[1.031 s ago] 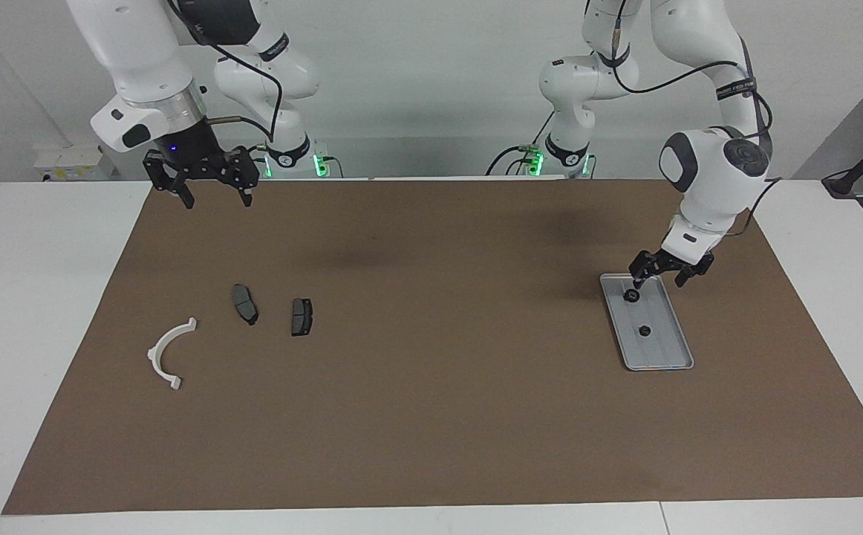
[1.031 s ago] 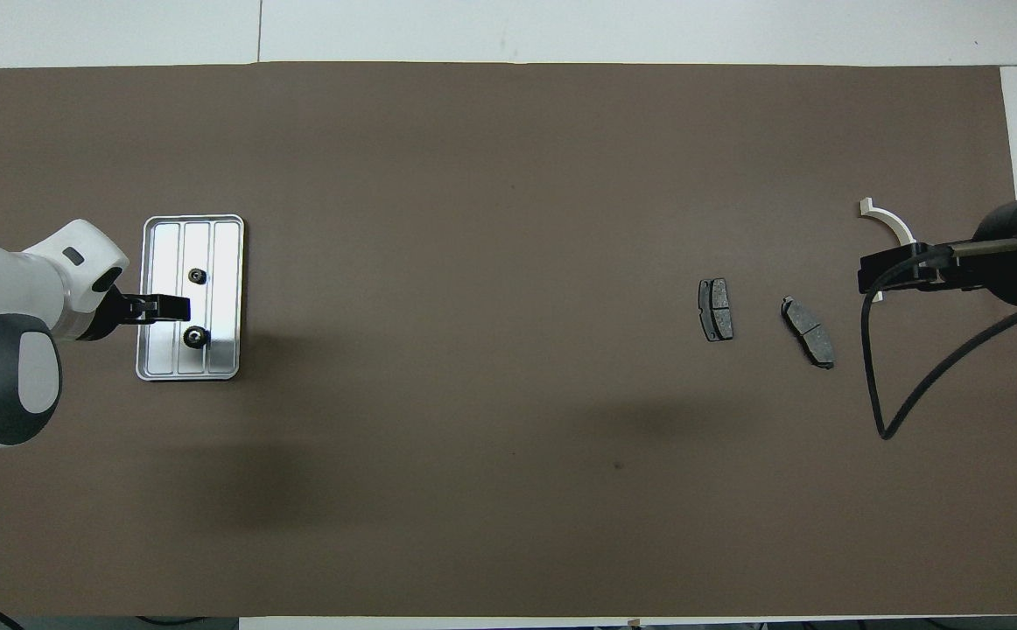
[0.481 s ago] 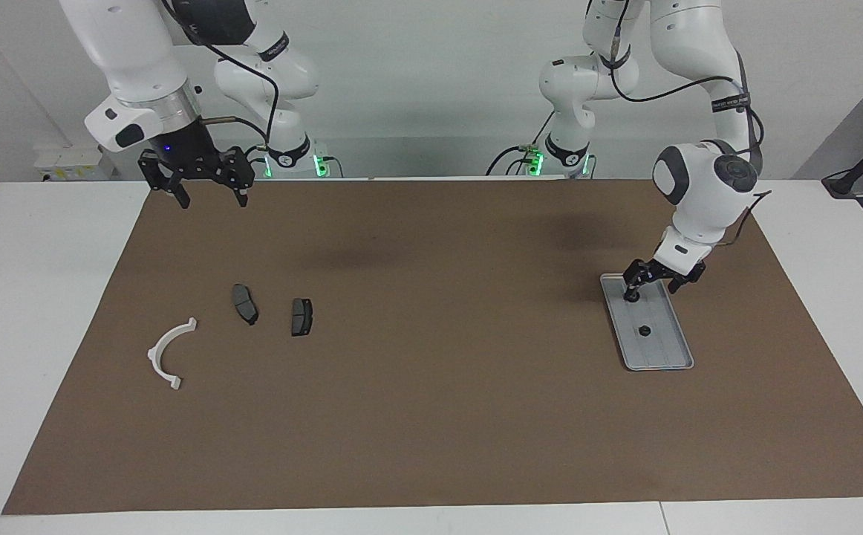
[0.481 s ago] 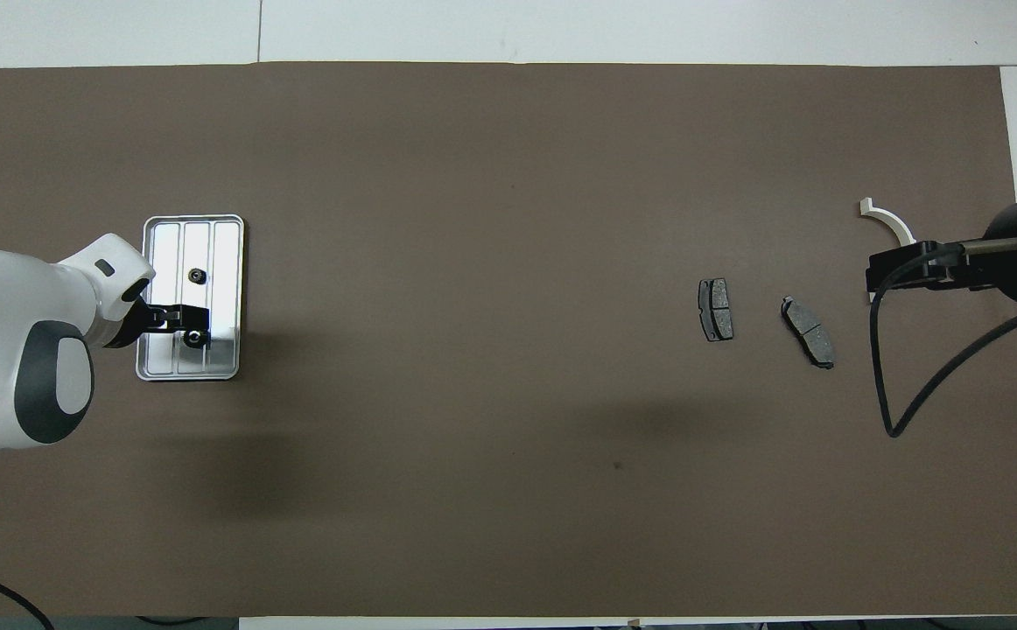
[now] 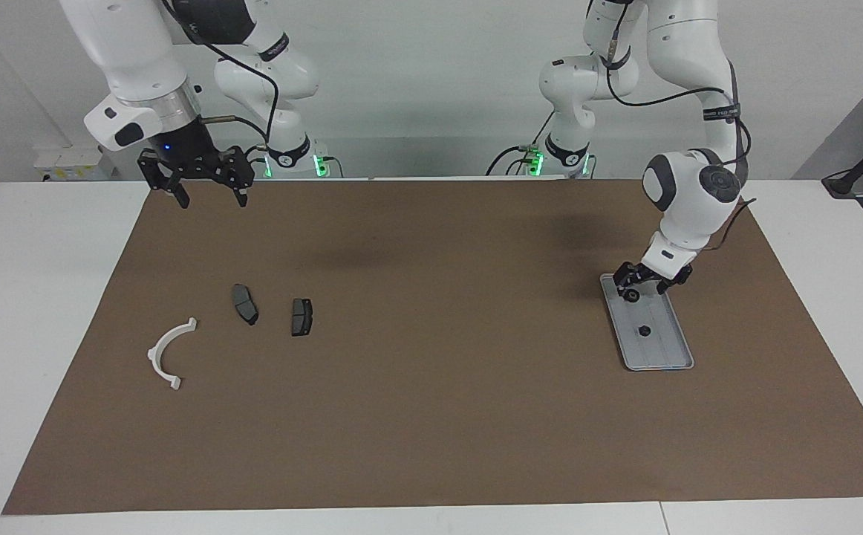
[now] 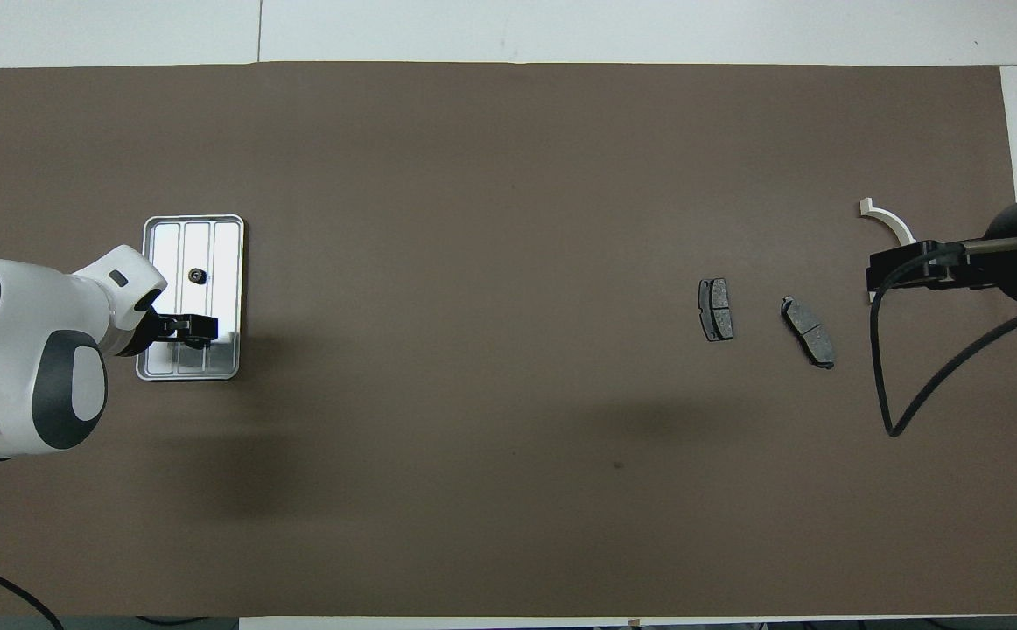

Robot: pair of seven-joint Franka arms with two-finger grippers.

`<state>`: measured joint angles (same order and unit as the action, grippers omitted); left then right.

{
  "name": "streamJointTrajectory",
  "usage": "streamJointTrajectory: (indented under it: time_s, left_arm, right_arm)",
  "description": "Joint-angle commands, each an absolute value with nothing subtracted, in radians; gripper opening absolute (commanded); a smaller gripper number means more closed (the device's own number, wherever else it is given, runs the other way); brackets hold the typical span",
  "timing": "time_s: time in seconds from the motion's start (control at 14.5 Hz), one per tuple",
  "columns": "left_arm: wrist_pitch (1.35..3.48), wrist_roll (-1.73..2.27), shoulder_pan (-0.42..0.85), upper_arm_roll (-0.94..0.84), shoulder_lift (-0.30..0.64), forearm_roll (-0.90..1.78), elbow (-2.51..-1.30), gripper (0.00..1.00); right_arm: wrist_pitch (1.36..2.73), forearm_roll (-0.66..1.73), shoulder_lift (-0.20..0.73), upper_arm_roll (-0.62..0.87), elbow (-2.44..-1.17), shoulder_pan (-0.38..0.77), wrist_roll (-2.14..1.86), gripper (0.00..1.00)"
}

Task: Place bearing gear from tray to pile
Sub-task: 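Lower the left gripper into the tray and grasp a dark bearing gear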

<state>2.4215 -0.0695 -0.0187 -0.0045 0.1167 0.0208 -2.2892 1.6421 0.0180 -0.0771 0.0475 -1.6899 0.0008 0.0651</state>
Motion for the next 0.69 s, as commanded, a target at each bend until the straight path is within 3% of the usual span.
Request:
streamJointTrajectory:
  time_s: [0.0,0.21,0.34,0.41,0.62]
  left_arm:
    - [2.457,-0.069,-0.003,-0.002,0.112,0.012,-2.319,0.95]
    - [2.468,-0.051,0.011,-0.002,0.117,0.012,-2.327,0.93]
    - [2.476,-0.038,0.025,-0.002,0.118,0.012,-2.332,0.83]
    - [2.480,-0.037,0.025,-0.002,0.121,0.012,-2.332,0.73]
    - [2.480,-0.035,0.025,-0.002,0.123,0.012,-2.329,0.17]
  right_arm:
    - [1.649,0.037,-0.092,0.057,-1.700,-0.023,0.043,1.00]
    - [1.649,0.037,-0.091,0.057,-1.697,-0.026,0.037,1.00]
    - [1.651,0.037,-0.091,0.057,-1.695,-0.038,0.035,1.00]
    - [1.655,0.037,-0.091,0.057,-1.698,-0.038,0.037,1.00]
    - [1.667,0.028,-0.095,0.055,-1.710,-0.038,0.040,1.00]
